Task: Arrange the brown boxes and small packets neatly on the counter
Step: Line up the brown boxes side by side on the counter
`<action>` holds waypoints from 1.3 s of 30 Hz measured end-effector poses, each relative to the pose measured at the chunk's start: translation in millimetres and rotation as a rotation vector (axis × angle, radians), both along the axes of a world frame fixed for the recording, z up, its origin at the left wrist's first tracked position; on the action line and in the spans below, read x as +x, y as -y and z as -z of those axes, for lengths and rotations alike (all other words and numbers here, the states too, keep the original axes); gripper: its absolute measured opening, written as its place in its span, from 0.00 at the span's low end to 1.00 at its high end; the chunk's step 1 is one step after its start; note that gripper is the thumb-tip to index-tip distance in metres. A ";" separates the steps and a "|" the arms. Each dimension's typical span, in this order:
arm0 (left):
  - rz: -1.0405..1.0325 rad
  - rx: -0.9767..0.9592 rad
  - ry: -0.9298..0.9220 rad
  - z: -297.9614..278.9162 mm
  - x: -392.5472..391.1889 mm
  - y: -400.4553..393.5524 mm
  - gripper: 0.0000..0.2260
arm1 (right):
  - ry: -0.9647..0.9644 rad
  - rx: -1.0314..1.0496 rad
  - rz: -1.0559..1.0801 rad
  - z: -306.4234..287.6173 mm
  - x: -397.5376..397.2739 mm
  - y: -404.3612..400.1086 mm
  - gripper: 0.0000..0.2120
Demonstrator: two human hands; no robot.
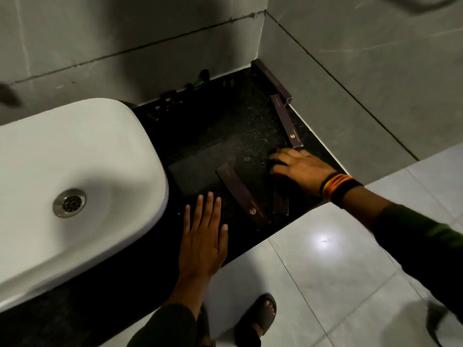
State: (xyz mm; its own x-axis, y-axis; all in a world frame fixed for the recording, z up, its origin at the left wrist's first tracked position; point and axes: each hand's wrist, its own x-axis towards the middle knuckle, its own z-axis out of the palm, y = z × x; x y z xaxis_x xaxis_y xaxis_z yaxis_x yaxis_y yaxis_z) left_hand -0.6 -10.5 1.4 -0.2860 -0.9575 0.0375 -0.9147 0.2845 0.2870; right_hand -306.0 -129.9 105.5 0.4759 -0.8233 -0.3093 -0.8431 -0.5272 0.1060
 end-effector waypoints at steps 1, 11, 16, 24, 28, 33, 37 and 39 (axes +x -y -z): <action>-0.001 -0.001 -0.005 0.2 0.1 -0.2 0.28 | -0.007 -0.025 -0.027 -4.8 -2.1 1.7 0.22; -0.006 -0.017 -0.010 1.3 0.3 -1.6 0.28 | 0.521 -0.050 0.637 -9.8 5.4 -35.6 0.23; -0.002 -0.022 0.001 0.9 -0.2 -0.8 0.28 | 0.574 0.015 0.874 21.3 55.2 -54.3 0.22; -0.001 -0.022 0.009 -0.3 0.0 -0.8 0.28 | 0.622 -0.004 0.858 35.2 60.3 -54.2 0.27; -0.002 -0.019 0.003 0.8 1.0 -0.9 0.28 | 0.699 0.016 0.882 31.9 54.7 -57.9 0.26; -0.006 -0.014 -0.001 1.0 0.5 -1.0 0.28 | 0.707 0.029 0.854 32.9 64.7 -68.6 0.24; -0.008 -0.018 0.003 -0.4 0.1 -0.8 0.28 | 0.734 0.008 0.874 36.5 70.7 -75.0 0.24; -0.004 -0.020 0.005 -0.6 -0.2 -0.5 0.28 | 0.735 0.007 0.880 37.3 71.0 -75.6 0.23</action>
State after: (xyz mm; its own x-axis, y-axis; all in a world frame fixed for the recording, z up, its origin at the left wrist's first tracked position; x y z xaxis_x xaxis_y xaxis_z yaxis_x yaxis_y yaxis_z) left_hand -0.8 -9.9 2.1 -0.2820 -0.9578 0.0555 -0.9173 0.2861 0.2769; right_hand -234.9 -54.3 68.2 -0.1962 -0.9598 -0.2009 -0.7766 0.2772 -0.5657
